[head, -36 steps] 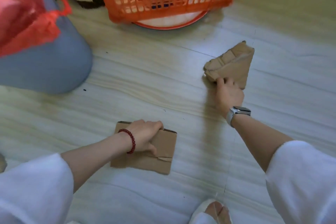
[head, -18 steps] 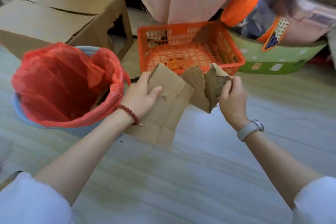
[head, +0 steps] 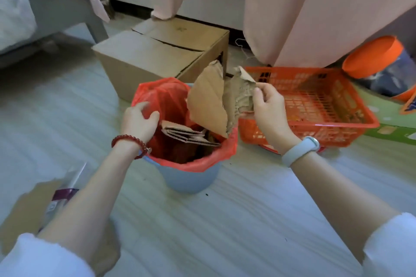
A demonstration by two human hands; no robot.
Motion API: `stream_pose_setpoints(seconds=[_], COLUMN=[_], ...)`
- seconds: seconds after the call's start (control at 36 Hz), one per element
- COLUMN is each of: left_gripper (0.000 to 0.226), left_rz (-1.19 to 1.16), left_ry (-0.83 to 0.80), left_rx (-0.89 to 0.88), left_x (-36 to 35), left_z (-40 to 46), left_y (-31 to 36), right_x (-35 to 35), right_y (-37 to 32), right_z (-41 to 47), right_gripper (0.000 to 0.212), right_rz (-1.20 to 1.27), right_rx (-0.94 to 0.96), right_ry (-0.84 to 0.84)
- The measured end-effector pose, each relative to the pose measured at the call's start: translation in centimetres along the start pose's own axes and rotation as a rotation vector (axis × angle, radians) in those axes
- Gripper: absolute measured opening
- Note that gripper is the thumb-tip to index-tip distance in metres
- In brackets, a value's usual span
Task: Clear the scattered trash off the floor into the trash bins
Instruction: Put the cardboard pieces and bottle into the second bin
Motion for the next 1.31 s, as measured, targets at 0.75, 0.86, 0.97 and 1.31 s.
stream_pose_setpoints(seconds=[0.75, 0.86, 0.97, 1.31], left_gripper=[0.101, 0.11, 0.098, 0.062], left_rz=[0.434, 0.376, 0.462, 0.175], left_ry=[-0.16, -0.233, -0.26, 0.214], left_rx=[0.522, 0.477, 0.468, 0.588], left_x=[10.8, 8.5, 6.8, 10.4], left_z=[-3.9, -1.7, -0.5, -5.6], left_y=[-43.5, -43.5, -43.3, -46.7], right_x=[-38.8, -39.0, -38.0, -34.3], right_y=[9.2, 10.0, 11.0, 13.1], right_z=[-30.3, -30.7, -30.1, -27.7], right_gripper=[0.117, 0.111, 0.104, 0.097], right_rz=[-0.853, -0.901, -0.835, -0.729], right_rx=[0.55, 0.592, 0.348, -0.02], right_ry=[-1.419, -1.375, -1.358, -1.175])
Point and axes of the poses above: each hand's wrist, its own z-axis towards the middle knuckle, its own x-axis out of the back of the hand, y = z × x, the point moved 3 cm from there along z, towards the middle knuckle, and after that the axes turned 8 degrees about y, right-handed, at the moved point
